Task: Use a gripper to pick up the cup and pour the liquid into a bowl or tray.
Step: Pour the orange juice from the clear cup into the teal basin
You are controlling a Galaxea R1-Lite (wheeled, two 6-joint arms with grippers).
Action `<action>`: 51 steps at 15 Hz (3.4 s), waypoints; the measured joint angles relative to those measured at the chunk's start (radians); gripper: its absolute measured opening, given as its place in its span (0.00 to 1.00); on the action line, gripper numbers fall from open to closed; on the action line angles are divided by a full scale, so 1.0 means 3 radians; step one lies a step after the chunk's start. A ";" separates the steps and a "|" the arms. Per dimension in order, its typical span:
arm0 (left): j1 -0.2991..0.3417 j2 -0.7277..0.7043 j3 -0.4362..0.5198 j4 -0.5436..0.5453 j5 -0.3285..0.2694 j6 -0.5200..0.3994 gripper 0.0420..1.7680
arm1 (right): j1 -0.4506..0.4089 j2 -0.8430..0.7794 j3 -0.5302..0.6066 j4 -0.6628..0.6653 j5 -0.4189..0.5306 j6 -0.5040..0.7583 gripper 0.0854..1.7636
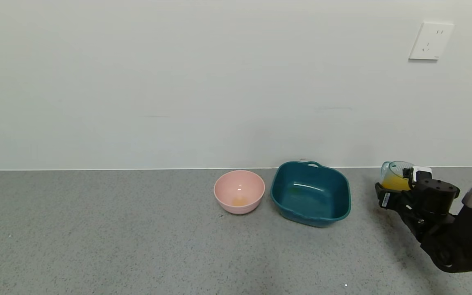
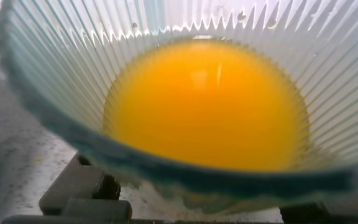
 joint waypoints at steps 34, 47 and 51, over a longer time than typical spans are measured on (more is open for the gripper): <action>0.0000 0.0000 0.0000 -0.0001 0.0001 0.0000 0.97 | 0.0498 -0.0486 -0.0332 0.0744 0.0219 -0.1746 0.75; 0.0000 0.0000 0.0000 0.0000 0.0001 0.0000 0.97 | 0.0652 -0.0483 -0.0488 0.0888 0.0083 -0.2204 0.75; 0.0000 0.0000 0.0000 0.0000 0.0000 0.0000 0.97 | 0.0660 -0.0468 -0.0492 0.0890 0.0011 -0.2379 0.75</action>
